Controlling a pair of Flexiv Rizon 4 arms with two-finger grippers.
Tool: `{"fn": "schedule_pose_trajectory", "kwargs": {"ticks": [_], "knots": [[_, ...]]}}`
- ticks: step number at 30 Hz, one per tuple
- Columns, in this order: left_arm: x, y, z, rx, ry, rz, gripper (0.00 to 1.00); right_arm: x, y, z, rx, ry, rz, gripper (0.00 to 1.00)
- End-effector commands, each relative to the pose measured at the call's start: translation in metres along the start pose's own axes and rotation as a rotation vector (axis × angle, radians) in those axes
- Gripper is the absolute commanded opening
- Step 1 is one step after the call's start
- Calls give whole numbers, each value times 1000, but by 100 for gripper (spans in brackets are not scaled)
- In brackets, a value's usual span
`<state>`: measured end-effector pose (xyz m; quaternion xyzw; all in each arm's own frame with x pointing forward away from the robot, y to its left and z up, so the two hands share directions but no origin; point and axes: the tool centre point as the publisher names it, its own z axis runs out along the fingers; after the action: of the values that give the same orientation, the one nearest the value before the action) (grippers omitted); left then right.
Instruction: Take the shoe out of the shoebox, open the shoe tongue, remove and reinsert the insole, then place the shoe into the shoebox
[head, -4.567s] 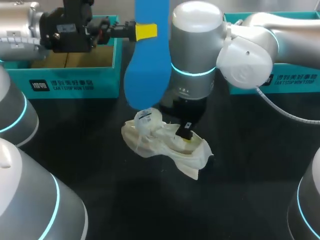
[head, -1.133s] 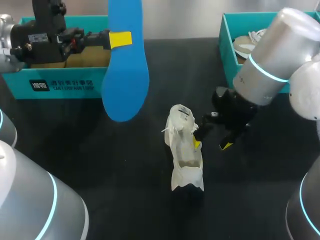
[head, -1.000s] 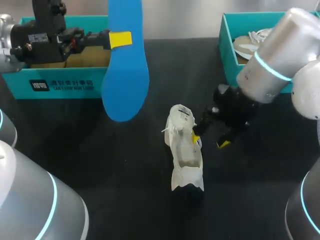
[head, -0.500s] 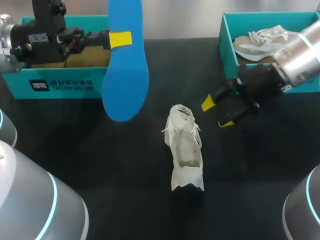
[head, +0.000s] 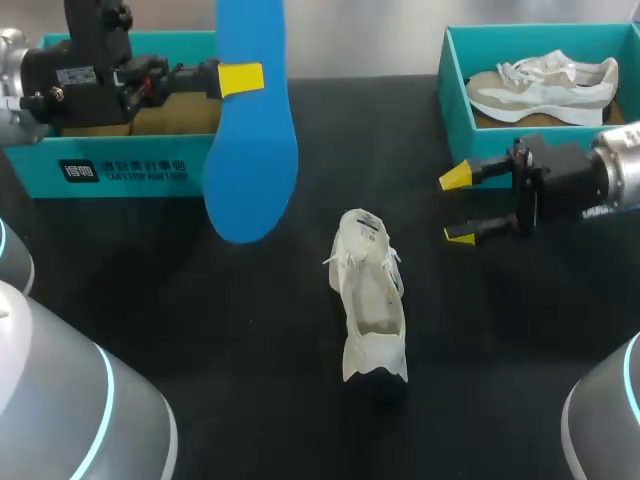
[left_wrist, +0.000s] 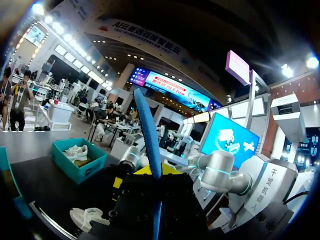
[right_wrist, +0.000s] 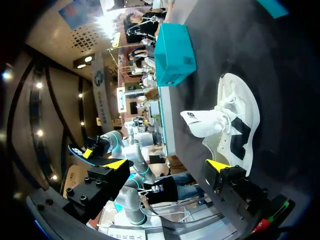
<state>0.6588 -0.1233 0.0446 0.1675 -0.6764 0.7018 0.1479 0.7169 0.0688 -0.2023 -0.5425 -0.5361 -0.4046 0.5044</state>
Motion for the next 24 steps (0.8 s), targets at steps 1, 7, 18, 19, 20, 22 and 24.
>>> {"fn": "schedule_pose_trajectory", "kwargs": {"ticks": [1, 7, 18, 19, 20, 22, 24], "knots": [[-1, 0, 0, -3, 1, 0, 0, -4, -6, 2, -21, 73, -1, 100], [-4, -3, 3, -32, 66, 168, 0, 20, 5, -12, -37, 174, 20, 100], [-30, 12, 21, -317, 91, 963, 0, 35, 9, -21, 16, 329, 83, 100], [-30, 12, 21, -317, 91, 963, 0, 35, 10, -22, 14, 315, 86, 100], [-30, 12, 21, -317, 91, 963, 0, 35, 12, -22, -27, 258, 103, 100], [-30, 12, 21, -317, 91, 963, 0, 35, 12, -22, -27, 258, 103, 100], [-30, 12, 21, -317, 91, 963, 0, 35, 12, -22, -27, 258, 103, 100]]}}
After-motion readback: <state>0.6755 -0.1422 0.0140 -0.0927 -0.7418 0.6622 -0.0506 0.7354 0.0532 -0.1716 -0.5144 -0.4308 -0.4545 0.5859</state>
